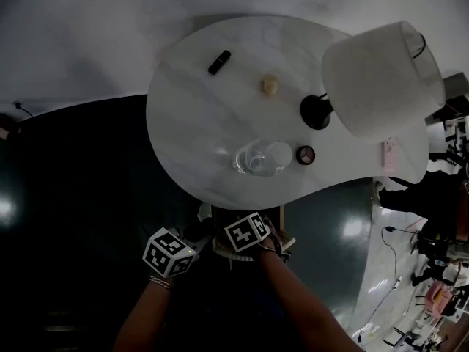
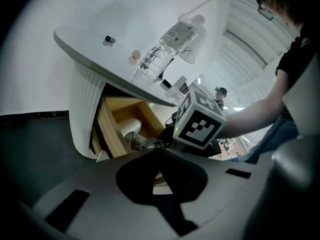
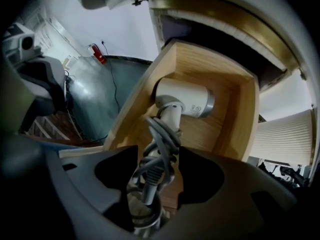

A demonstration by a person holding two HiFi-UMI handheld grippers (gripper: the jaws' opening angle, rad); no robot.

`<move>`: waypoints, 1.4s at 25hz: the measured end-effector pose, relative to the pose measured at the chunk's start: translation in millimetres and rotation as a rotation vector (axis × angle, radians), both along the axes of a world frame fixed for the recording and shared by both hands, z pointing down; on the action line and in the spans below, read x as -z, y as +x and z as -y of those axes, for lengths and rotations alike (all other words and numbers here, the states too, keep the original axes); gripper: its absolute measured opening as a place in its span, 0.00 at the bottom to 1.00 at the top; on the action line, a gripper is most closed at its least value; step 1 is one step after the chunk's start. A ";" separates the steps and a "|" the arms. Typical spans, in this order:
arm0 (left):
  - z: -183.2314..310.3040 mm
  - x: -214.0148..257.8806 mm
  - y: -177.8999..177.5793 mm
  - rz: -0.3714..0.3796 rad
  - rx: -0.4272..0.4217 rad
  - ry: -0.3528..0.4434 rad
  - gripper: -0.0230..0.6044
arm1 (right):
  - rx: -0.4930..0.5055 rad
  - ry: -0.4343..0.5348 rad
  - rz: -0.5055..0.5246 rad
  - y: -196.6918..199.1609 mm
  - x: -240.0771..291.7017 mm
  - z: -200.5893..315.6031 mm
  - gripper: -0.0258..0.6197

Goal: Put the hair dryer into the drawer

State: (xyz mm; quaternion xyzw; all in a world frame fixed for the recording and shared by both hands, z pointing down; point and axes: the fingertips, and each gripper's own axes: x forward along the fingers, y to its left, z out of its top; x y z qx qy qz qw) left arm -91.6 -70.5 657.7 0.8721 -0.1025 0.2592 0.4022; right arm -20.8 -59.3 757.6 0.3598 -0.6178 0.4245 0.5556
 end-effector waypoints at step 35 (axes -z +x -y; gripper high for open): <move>25.8 124.5 35.4 -0.097 0.115 0.232 0.05 | -0.154 0.607 0.411 53.9 217.4 42.4 0.07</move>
